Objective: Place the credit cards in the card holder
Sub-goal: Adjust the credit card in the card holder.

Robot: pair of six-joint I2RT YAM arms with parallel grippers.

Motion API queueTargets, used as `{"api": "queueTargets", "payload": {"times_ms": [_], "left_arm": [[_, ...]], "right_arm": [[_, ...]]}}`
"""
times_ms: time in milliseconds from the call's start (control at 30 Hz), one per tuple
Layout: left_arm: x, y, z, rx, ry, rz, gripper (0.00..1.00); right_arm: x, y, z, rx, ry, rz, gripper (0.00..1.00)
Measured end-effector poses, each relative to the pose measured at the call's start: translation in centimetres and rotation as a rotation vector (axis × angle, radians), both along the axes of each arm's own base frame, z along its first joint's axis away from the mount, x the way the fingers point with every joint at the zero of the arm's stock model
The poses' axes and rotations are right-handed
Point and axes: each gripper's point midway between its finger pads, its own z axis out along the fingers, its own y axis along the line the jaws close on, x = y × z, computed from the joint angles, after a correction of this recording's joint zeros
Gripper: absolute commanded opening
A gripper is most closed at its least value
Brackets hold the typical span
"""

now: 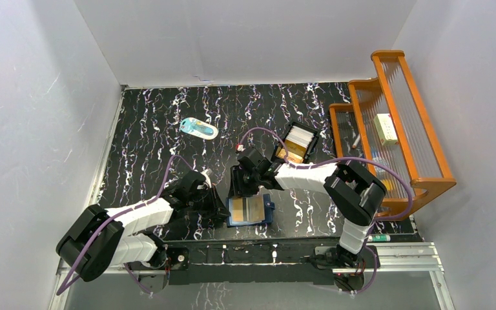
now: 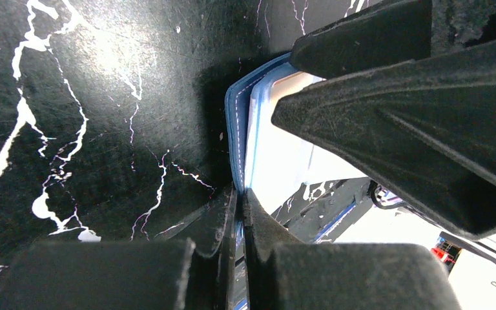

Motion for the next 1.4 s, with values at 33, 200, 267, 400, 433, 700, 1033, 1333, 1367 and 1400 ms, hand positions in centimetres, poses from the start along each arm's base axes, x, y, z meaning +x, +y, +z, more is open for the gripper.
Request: {"api": "queueTargets", "payload": {"times_ms": [33, 200, 267, 400, 433, 700, 1033, 1333, 1367, 1400], "left_arm": [[0.0, 0.0, 0.0, 0.000, 0.000, 0.000, 0.00], [0.0, 0.0, 0.0, 0.000, 0.000, 0.000, 0.00], [0.0, 0.0, 0.0, 0.000, 0.000, -0.001, 0.00], [0.0, 0.0, 0.0, 0.000, 0.000, 0.000, 0.00], [0.0, 0.0, 0.0, 0.000, 0.000, 0.000, 0.00], [0.0, 0.0, 0.0, 0.000, -0.001, 0.000, 0.00], [0.0, 0.0, 0.0, -0.001, -0.001, 0.001, 0.00], [0.0, 0.0, 0.0, -0.002, -0.002, 0.001, 0.00], [0.0, 0.0, 0.0, -0.001, -0.002, 0.001, 0.00], [0.0, 0.0, 0.0, -0.001, -0.002, 0.001, 0.00]], "right_arm": [[0.0, 0.1, 0.1, 0.008, 0.000, 0.006, 0.48], [-0.2, 0.7, 0.5, 0.038, 0.006, 0.025, 0.50], [-0.3, 0.7, 0.7, 0.043, 0.009, 0.025, 0.53], [-0.2, 0.1, 1.3, 0.026, 0.004, -0.012, 0.56], [-0.1, -0.2, 1.7, 0.024, -0.001, -0.026, 0.57], [-1.1, -2.9, 2.8, 0.027, 0.000, -0.115, 0.60], [-2.5, -4.7, 0.3, -0.034, 0.073, -0.177, 0.60], [-2.9, -3.5, 0.4, 0.000, 0.074, -0.155, 0.58], [-3.0, -3.4, 0.4, 0.002, 0.074, -0.153, 0.58], [-3.0, -3.3, 0.5, 0.008, 0.075, -0.149, 0.58]]}}
